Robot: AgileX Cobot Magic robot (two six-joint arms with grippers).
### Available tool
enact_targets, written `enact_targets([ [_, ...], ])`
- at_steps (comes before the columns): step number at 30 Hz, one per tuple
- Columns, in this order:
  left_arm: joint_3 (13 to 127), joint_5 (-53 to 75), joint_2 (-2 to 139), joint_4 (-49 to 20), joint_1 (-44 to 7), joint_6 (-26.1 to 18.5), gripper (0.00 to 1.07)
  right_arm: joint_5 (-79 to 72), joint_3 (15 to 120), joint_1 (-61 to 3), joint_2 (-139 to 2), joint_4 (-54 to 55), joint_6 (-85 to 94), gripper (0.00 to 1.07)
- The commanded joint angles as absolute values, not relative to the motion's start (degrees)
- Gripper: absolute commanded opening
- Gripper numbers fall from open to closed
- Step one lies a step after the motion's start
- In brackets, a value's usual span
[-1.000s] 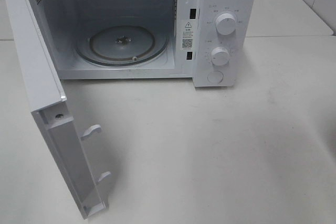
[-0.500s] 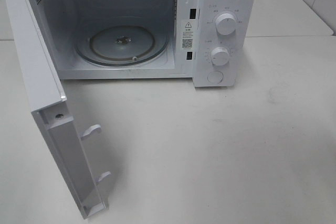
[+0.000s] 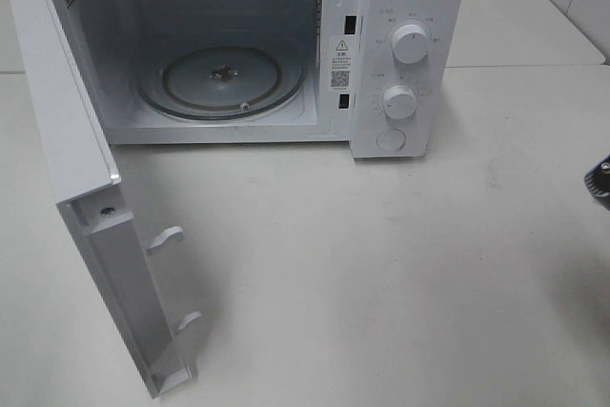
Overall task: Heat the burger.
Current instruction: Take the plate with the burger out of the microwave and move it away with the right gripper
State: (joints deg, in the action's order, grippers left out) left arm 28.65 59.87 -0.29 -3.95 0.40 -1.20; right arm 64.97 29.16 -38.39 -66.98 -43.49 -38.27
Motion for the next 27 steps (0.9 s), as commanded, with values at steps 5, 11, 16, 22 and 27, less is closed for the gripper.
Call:
enact_targets([
  [5,28.5,59.4,-1.5,-4.2,0.4,-1.1,1.05,64.4,29.7,-38.2,-78.5,-48.8,-50.8,0.03],
  [11,28.5,59.4,-1.5,-4.2,0.4,-1.1,1.05,60.0,29.7,-38.2,-87.8,-49.0,-56.3,0.05],
  [16,28.5,59.4,-1.5,-4.2,0.4,-1.1,1.05,56.7,29.7,-38.0,-93.9,-50.4,-62.0,0.06],
  [22,28.5,59.4,-1.5,-4.2,0.4,-1.1,1.05,54.8,29.7,-38.0,-101.0,-55.4,-68.1,0.08],
  [27,28.5,59.4,-1.5,-4.2,0.4,-1.1,1.05,52.7,29.7,-38.0,-105.4,-57.2,-72.1,0.09],
])
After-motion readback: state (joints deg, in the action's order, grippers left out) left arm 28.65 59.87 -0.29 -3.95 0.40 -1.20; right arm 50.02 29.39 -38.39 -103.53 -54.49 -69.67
